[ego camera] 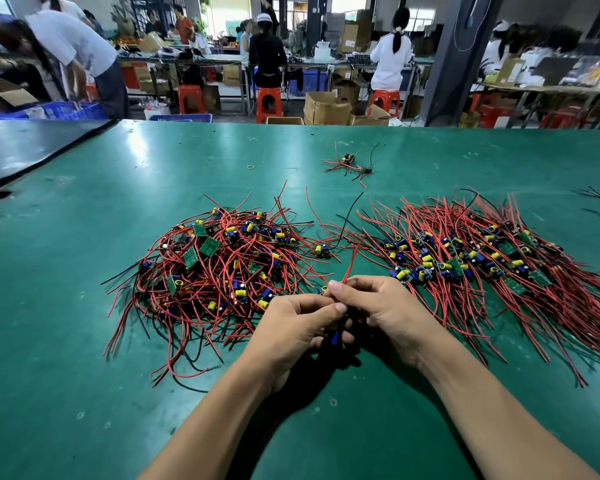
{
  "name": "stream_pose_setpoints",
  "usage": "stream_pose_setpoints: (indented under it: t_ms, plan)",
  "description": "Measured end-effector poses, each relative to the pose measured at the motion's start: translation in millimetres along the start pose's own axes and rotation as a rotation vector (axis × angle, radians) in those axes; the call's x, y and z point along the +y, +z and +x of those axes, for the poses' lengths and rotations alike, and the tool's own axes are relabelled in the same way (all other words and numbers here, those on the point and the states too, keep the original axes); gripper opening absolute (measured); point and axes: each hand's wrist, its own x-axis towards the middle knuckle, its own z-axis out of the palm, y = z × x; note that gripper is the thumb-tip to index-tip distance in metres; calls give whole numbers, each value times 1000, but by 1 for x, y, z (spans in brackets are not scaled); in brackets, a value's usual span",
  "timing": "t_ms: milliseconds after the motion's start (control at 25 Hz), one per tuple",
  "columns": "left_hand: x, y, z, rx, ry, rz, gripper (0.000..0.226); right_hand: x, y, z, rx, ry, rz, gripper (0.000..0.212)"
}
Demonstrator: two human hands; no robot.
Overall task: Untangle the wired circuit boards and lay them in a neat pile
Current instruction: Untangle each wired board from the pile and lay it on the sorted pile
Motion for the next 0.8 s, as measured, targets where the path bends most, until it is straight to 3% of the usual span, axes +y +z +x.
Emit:
stream_pose_setpoints:
  t_ms: [240, 400, 560, 800]
  plan:
    - [0, 1, -1, -56, 29, 75, 6, -3, -5, 9, 179, -31, 0, 26]
    - [0, 1, -2, -55, 22, 76, 6, -6, -9, 13, 277, -50, 152, 28]
    - [1, 0, -2, -57, 22, 82, 6, -12, -9, 15, 232, 56, 358, 33]
    - [3, -2, -3, -74, 9, 113, 13, -20, -15, 12, 227, 44, 483, 28]
